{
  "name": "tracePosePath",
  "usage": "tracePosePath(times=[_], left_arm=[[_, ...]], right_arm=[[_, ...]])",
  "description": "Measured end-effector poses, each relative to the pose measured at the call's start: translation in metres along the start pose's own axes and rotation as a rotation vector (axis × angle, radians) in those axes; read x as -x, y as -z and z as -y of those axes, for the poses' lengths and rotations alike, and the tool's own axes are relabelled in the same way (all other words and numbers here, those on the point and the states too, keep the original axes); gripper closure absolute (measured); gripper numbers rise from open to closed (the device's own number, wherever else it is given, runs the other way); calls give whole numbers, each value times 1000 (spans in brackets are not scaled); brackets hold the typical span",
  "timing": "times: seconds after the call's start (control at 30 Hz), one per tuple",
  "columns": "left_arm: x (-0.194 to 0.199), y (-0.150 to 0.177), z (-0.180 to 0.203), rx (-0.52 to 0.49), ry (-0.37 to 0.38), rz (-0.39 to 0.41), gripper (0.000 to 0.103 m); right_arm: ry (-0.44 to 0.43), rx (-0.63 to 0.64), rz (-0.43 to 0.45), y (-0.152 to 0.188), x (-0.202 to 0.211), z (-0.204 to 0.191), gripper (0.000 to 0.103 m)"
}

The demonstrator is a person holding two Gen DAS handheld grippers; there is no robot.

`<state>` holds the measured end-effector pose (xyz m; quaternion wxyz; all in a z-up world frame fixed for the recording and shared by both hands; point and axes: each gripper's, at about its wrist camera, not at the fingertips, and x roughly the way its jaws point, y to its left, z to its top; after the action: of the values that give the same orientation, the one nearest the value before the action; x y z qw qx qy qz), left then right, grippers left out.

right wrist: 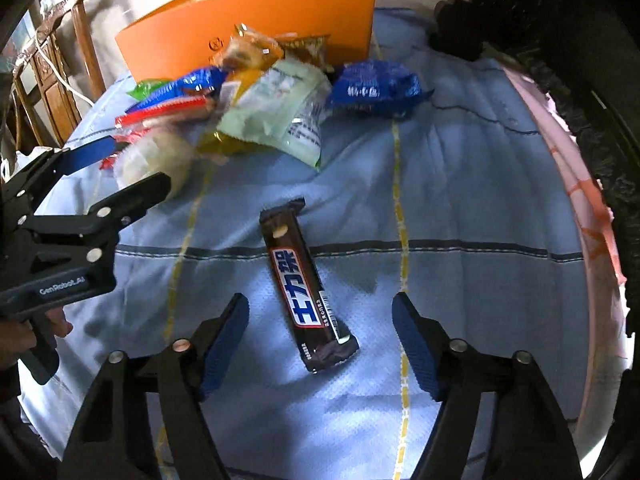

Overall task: Organize snacks
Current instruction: 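Grasp round bread pack with left tool while right tool grasps chocolate bar, then lower both held items into the orange box and open both tools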

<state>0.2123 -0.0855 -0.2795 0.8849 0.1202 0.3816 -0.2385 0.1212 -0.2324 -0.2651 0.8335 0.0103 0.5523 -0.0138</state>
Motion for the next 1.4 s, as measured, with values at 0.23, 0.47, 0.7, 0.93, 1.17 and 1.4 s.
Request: tracePosePath(times=[0.23,0.47,0.7,0.93,1.17,1.4], left_arm=[[-27,-2,13,-38,-29,-26,11],[-32,5,2,-13,-12,-51,49],[-10,16,-16,36,0,-23,49],[35,17,-19,22,15,21,49],[88,-10,-41,111,-10,112,49],[133,-46,-69,181,-53,164,49]], right_arm=[[1,25,-26,1,-18,-3,36],[2,40,-16,0,-14,-1,84],[-37,13,-6,8,-3,11,86],[-79,6,71,5,38,7,86],[-121,-5,194,-20,96,2,86],[-142,21,302,-55,149,-19,86]])
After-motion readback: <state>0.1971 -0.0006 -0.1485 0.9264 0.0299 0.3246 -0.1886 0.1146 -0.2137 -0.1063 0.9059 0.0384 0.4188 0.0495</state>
